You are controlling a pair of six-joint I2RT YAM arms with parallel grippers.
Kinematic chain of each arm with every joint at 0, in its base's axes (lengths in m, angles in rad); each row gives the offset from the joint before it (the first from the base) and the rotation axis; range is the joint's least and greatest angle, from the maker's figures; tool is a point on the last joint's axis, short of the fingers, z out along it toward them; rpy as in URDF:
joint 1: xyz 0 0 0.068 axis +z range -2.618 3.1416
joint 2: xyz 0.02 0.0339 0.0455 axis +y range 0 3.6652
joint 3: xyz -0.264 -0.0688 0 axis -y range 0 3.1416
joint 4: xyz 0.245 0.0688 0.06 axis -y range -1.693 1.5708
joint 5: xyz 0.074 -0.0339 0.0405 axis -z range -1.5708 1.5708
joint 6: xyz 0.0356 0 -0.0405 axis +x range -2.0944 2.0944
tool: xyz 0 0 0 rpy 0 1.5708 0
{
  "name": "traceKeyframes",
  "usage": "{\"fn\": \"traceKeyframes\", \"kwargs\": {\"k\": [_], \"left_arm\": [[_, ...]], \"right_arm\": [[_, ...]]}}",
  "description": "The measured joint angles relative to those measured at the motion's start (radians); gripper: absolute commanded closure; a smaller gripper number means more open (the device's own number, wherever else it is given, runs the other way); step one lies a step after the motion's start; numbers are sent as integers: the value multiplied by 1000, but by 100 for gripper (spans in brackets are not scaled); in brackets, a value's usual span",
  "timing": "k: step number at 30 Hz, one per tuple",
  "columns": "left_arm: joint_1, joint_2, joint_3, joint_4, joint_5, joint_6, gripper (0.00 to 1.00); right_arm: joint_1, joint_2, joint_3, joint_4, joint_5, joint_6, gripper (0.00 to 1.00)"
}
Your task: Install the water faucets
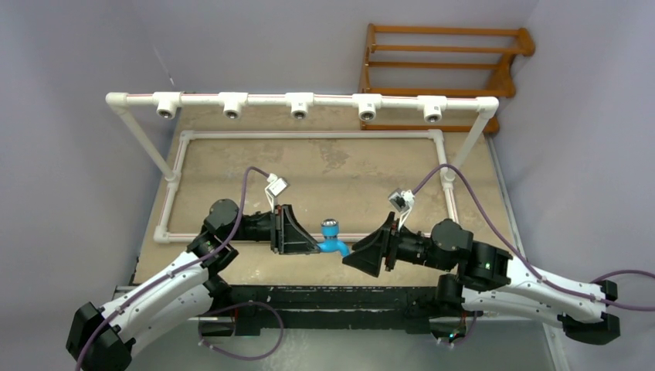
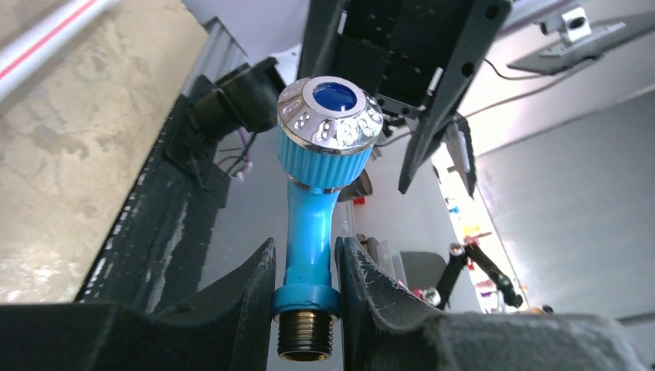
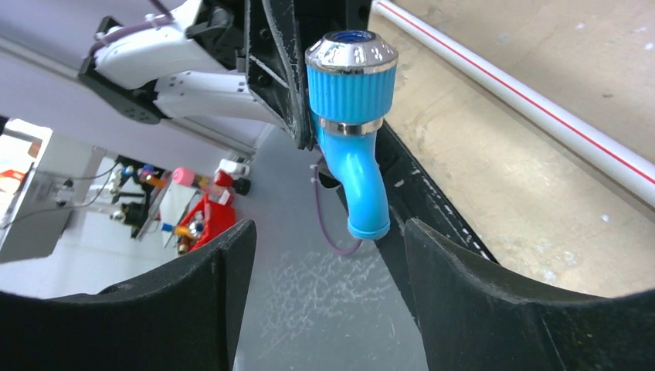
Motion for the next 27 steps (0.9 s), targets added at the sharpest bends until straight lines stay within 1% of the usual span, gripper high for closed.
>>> {"fn": "traceKeyframes", "kwargs": {"k": [3, 5, 11, 16, 27], "left_arm": [[4, 3, 0, 63, 52, -32, 100], [4, 2, 0, 101, 84, -50, 100], [4, 2, 0, 166, 129, -86, 100], [4, -2, 0, 190, 135, -106, 100], [4, -21, 0, 205, 130, -123, 100]], "right_arm": [[0, 7, 2, 39, -37, -19, 30], [0, 29, 16, 60, -60, -33, 34], [0, 113, 63, 133, -97, -66, 39], [0, 160, 73, 182, -129, -79, 44], [0, 177, 73, 243, -170, -93, 47]]}}
